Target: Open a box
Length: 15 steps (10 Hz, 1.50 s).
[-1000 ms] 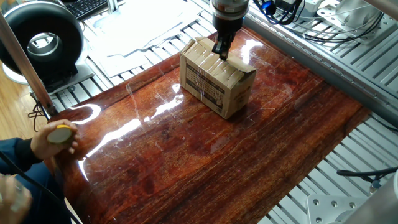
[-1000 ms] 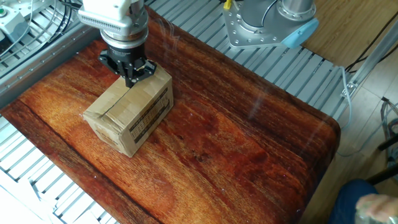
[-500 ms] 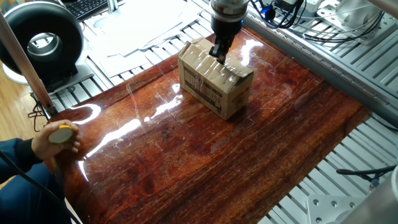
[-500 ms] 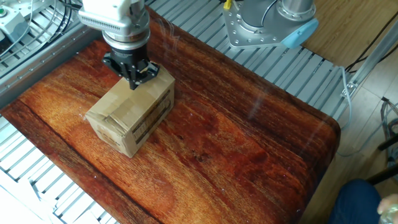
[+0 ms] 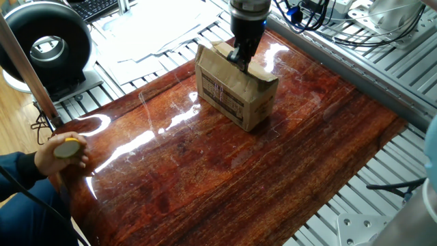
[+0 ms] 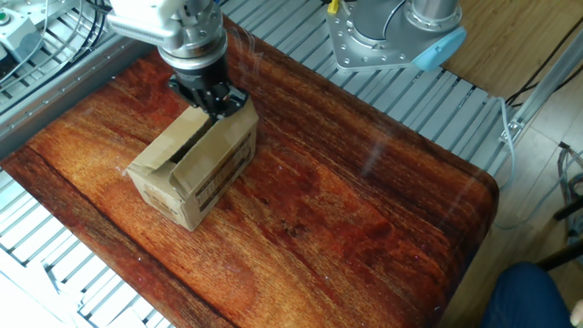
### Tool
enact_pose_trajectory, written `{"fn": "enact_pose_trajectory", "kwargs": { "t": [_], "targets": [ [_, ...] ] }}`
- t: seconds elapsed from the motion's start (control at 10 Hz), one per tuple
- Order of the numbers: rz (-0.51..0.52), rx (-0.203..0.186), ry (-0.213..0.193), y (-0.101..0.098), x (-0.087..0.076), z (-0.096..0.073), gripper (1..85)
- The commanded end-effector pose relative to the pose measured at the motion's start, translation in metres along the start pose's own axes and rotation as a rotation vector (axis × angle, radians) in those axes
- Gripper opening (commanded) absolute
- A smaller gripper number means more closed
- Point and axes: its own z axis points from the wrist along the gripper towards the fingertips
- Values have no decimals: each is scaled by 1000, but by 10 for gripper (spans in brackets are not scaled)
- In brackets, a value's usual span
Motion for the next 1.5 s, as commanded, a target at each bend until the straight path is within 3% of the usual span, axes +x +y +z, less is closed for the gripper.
{"fn": "enact_pose_trajectory", "kwargs": {
  "t": [0.0, 0.6, 1.4],
  "targets": [
    [91, -81, 46, 28, 2, -15, 10],
    [194, -156, 43, 55, -12, -20, 10],
    [212, -156, -28, 57, -39, -13, 10]
  ]
}}
